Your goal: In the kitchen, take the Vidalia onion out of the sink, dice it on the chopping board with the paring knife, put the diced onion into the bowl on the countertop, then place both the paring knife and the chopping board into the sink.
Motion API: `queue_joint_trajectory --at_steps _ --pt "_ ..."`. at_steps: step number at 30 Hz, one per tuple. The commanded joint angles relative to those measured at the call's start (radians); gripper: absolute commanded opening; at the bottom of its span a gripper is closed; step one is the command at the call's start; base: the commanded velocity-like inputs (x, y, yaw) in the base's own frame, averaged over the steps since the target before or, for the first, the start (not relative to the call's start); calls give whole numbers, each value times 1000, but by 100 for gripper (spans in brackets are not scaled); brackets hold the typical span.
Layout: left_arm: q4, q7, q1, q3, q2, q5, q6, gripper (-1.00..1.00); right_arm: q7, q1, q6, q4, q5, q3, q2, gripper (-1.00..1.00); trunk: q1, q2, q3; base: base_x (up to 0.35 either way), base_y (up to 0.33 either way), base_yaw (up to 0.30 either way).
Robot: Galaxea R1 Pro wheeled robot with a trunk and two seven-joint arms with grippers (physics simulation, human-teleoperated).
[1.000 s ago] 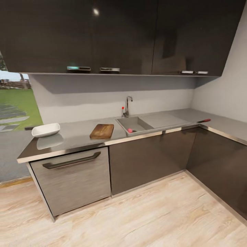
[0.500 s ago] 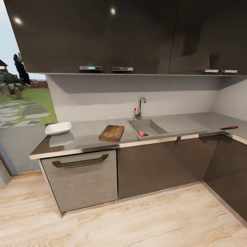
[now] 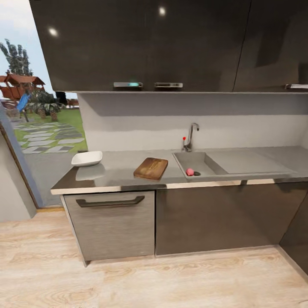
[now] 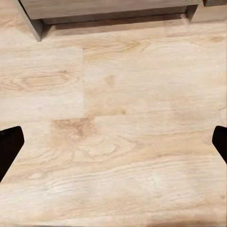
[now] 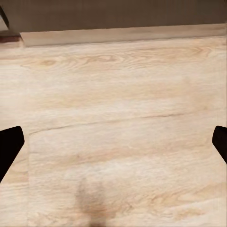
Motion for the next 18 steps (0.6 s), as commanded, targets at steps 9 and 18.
queue_joint_trajectory --at_steps 9,18 --pt "0 0 0 0 0 0 -2 100 -2 0 -3 0 0 1 0 100 0 0 -1 26 -201 247" --pt "1 0 0 2 1 0 -2 100 -2 0 -3 0 0 0 0 100 0 0 -1 1 -41 20"
